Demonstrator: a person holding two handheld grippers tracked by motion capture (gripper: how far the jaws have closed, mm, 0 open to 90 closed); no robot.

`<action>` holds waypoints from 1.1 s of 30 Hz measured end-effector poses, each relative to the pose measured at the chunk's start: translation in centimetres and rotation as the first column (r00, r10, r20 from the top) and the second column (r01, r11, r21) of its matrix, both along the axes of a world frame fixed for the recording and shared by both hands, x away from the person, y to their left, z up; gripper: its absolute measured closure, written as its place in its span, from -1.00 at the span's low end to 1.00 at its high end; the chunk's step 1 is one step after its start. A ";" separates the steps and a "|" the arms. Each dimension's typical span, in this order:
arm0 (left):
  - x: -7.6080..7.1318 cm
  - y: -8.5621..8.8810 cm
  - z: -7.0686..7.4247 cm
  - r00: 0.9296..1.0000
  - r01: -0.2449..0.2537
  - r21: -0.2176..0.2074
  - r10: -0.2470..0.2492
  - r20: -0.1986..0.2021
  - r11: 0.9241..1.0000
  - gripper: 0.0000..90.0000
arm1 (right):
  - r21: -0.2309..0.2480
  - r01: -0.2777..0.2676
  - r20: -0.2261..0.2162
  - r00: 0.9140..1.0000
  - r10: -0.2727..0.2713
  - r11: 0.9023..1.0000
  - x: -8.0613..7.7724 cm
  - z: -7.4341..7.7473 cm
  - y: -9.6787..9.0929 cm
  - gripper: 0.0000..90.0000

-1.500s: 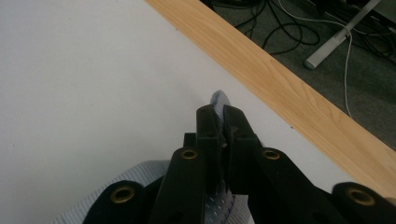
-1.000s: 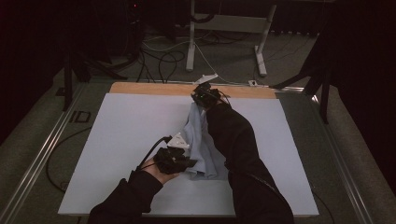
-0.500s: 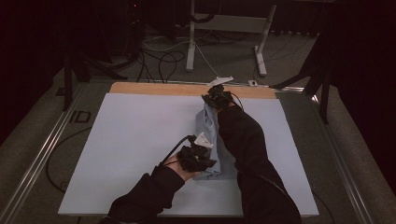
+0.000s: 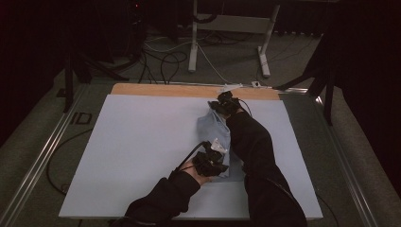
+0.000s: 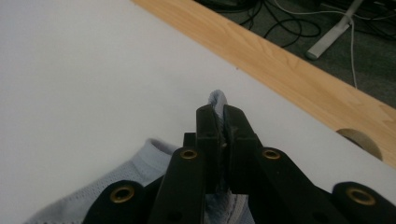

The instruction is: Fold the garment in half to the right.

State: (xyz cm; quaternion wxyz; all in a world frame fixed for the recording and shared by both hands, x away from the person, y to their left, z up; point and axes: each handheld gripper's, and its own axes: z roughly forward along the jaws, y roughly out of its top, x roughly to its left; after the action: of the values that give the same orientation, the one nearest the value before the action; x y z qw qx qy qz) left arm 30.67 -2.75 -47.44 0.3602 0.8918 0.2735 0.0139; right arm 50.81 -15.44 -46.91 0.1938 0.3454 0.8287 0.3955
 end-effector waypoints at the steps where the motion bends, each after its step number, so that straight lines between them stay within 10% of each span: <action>1: 0.1 -0.1 -0.2 1.000 -0.003 -0.001 0.003 -0.005 1.000 0.92 | 0.002 -0.003 0.000 1.000 0.003 1.000 0.0 -0.2 -0.1 0.93; 22: 0.3 -1.1 -1.4 0.999 -0.041 0.007 0.041 -0.016 0.999 0.92 | 0.078 -0.026 0.015 1.000 0.025 0.997 1.2 -2.0 -0.5 0.92; 33: 0.5 -2.6 -2.2 0.999 -0.036 0.044 0.037 -0.026 0.998 0.91 | 0.039 0.005 -0.048 0.999 -0.003 0.999 2.0 -3.5 -1.5 0.90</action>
State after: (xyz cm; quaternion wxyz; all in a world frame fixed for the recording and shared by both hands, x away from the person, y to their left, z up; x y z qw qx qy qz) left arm 31.15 -5.39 -49.65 0.3365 0.8945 0.2940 0.0146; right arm 52.82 -16.93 -50.37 0.1681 0.3600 0.8246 0.4027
